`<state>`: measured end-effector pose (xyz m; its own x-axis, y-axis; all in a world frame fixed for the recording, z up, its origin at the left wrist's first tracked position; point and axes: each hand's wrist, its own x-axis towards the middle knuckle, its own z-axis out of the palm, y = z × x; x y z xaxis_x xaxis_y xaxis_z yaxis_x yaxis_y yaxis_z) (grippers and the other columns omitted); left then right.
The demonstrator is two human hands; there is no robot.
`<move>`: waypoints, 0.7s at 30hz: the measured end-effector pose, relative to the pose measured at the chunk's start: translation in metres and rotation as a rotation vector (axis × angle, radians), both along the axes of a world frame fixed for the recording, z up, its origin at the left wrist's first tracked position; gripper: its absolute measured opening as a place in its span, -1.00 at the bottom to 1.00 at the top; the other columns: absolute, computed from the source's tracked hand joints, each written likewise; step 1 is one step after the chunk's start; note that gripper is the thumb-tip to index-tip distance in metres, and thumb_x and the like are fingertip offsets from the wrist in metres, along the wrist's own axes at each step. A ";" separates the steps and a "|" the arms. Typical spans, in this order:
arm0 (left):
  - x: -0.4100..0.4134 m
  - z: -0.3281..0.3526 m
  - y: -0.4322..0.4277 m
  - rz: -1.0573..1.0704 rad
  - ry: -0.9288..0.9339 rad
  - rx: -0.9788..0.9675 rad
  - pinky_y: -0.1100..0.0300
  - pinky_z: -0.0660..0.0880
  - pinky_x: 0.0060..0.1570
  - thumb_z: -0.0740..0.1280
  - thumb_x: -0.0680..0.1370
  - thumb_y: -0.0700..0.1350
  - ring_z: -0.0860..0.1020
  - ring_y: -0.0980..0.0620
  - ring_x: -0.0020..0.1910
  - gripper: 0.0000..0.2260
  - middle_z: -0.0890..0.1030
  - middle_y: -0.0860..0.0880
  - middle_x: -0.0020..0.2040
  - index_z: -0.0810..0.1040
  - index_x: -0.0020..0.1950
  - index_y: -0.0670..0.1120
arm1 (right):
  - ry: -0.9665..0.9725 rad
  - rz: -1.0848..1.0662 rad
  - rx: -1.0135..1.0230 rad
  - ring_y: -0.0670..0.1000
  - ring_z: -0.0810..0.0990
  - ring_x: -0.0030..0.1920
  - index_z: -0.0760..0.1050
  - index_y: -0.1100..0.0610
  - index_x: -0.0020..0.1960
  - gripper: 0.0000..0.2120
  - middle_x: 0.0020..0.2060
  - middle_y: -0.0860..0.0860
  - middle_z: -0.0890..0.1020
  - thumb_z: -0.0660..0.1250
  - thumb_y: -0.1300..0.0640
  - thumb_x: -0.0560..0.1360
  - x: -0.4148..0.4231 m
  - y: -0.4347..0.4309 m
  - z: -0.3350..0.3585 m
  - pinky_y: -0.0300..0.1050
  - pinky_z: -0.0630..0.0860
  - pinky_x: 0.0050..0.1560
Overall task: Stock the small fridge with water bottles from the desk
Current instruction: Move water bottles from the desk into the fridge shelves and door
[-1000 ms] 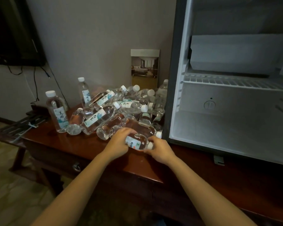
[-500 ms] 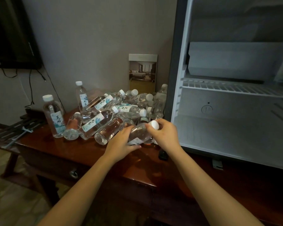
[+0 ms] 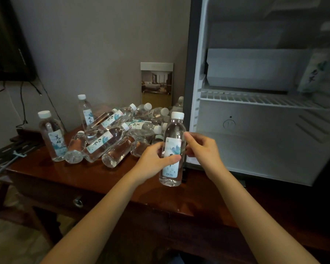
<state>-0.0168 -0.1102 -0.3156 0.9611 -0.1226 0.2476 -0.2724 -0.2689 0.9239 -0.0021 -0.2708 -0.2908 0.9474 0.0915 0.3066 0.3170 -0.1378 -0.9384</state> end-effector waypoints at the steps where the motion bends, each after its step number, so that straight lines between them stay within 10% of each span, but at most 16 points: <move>1: -0.001 0.002 -0.005 -0.013 -0.004 -0.046 0.34 0.54 -0.17 0.42 0.45 -0.12 0.63 0.20 -0.07 -0.78 0.65 0.09 -0.02 0.53 0.06 0.03 | 0.016 0.014 0.002 -0.11 0.61 -0.19 0.54 0.15 0.18 -0.70 -0.14 -0.02 0.65 0.28 0.01 0.53 -0.003 -0.005 -0.002 -0.38 0.54 -0.28; 7: -0.006 0.018 -0.039 -0.020 -0.056 -0.225 0.36 0.54 -0.23 0.32 0.52 -0.08 0.63 0.24 -0.13 -0.89 0.64 0.12 -0.08 0.53 0.03 0.05 | 0.063 0.145 0.068 -0.02 0.64 0.07 0.41 -0.07 0.32 -0.62 0.03 -0.01 0.67 0.31 0.08 0.51 -0.016 -0.031 -0.006 -0.09 0.57 0.10; 12: -0.007 0.032 -0.071 -0.096 -0.057 -0.234 0.33 0.55 -0.23 0.22 0.56 -0.02 0.63 0.23 -0.10 -0.86 0.65 0.10 -0.06 0.54 0.06 0.05 | -0.025 0.132 0.079 -0.13 0.65 -0.02 0.39 -0.29 0.09 -0.65 -0.06 -0.08 0.68 0.30 0.16 0.52 -0.025 -0.062 0.009 -0.22 0.58 0.00; 21: 0.010 0.074 -0.130 -0.246 -0.164 -0.222 0.19 0.57 0.01 0.21 0.57 -0.01 0.61 0.14 0.03 -0.85 0.63 0.09 0.04 0.49 0.10 0.10 | -0.178 -0.036 0.023 -0.28 0.60 -0.01 0.22 -0.04 0.45 -0.47 0.12 -0.04 0.60 0.26 0.23 0.54 -0.032 -0.116 0.053 -0.43 0.51 -0.06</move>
